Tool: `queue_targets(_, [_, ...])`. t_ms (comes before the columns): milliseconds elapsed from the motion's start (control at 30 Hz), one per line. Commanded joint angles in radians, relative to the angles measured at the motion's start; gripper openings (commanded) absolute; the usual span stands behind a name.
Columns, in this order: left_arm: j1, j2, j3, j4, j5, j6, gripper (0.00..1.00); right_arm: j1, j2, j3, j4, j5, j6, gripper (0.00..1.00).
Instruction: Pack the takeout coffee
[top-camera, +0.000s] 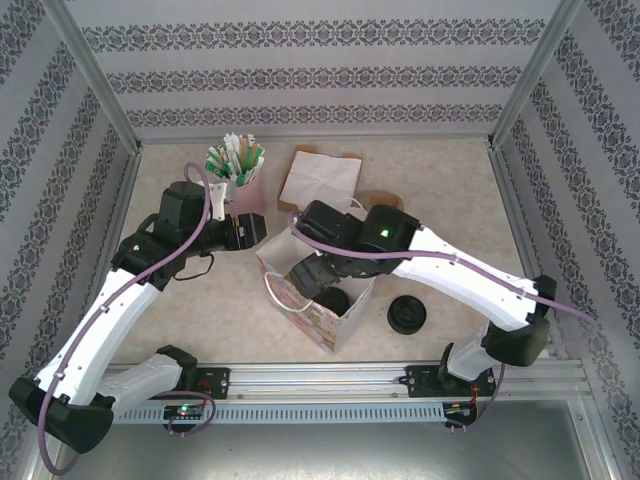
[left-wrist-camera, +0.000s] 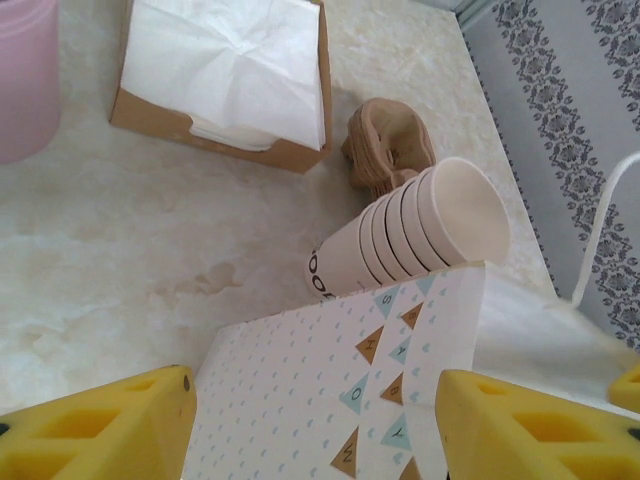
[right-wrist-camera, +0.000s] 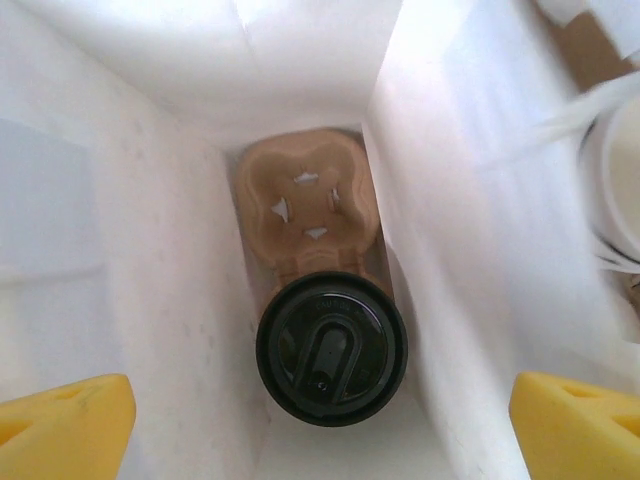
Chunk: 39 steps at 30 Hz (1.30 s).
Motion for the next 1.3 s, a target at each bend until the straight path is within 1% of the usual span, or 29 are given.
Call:
queue_targets(0, [-0.011,-0.018,0.036,-0.032,-0.045,0.018,0.65,-0.006,-0.053,0.043,0.003,0.026,-0.005,0.92])
queue_targets(133, [-0.011,-0.018,0.055,-0.051,-0.086,0.014,0.62,-0.009,-0.099,0.047,0.039,0.063,-0.019,0.84])
queue_targets(233, [-0.011,-0.009,0.094,-0.084,-0.112,0.023,0.58,-0.014,-0.151,0.026,0.080,0.157,-0.022,0.75])
queue_targets(300, [-0.011,0.002,0.142,-0.118,-0.151,0.041,0.56,-0.017,-0.208,-0.024,0.138,0.240,-0.031,0.68])
queue_targets(367, [-0.010,0.020,0.194,-0.154,-0.199,0.063,0.51,-0.022,-0.267,-0.085,0.201,0.309,-0.033,0.63])
queue_targets(467, [-0.010,0.069,0.286,-0.212,-0.252,0.106,0.48,-0.030,-0.351,-0.181,0.300,0.387,-0.057,0.59])
queue_targets(567, [-0.009,0.128,0.384,-0.255,-0.301,0.146,0.38,-0.048,-0.424,-0.263,0.373,0.450,-0.064,0.56])
queue_targets(600, [-0.010,0.154,0.417,-0.266,-0.307,0.162,0.35,-0.056,-0.446,-0.294,0.395,0.453,-0.071,0.56])
queue_targets(733, [-0.010,0.266,0.551,-0.305,-0.343,0.206,0.30,-0.094,-0.500,-0.392,0.433,0.489,-0.073,0.56])
queue_targets(833, [-0.008,0.361,0.652,-0.336,-0.397,0.239,0.30,-0.130,-0.529,-0.459,0.451,0.494,-0.078,0.56])
queue_targets(900, [-0.008,0.422,0.712,-0.339,-0.413,0.259,0.30,-0.152,-0.544,-0.492,0.459,0.491,-0.076,0.56])
queue_targets(1033, [-0.007,0.570,0.859,-0.369,-0.402,0.291,0.30,-0.193,-0.580,-0.571,0.504,0.461,-0.081,0.56])
queue_targets(1167, [-0.006,0.711,0.990,-0.400,-0.338,0.326,0.30,-0.219,-0.595,-0.618,0.507,0.445,-0.084,0.56])
queue_targets(1267, [-0.007,0.827,1.111,-0.469,-0.340,0.359,0.30,-0.227,-0.608,-0.643,0.503,0.438,-0.083,0.56])
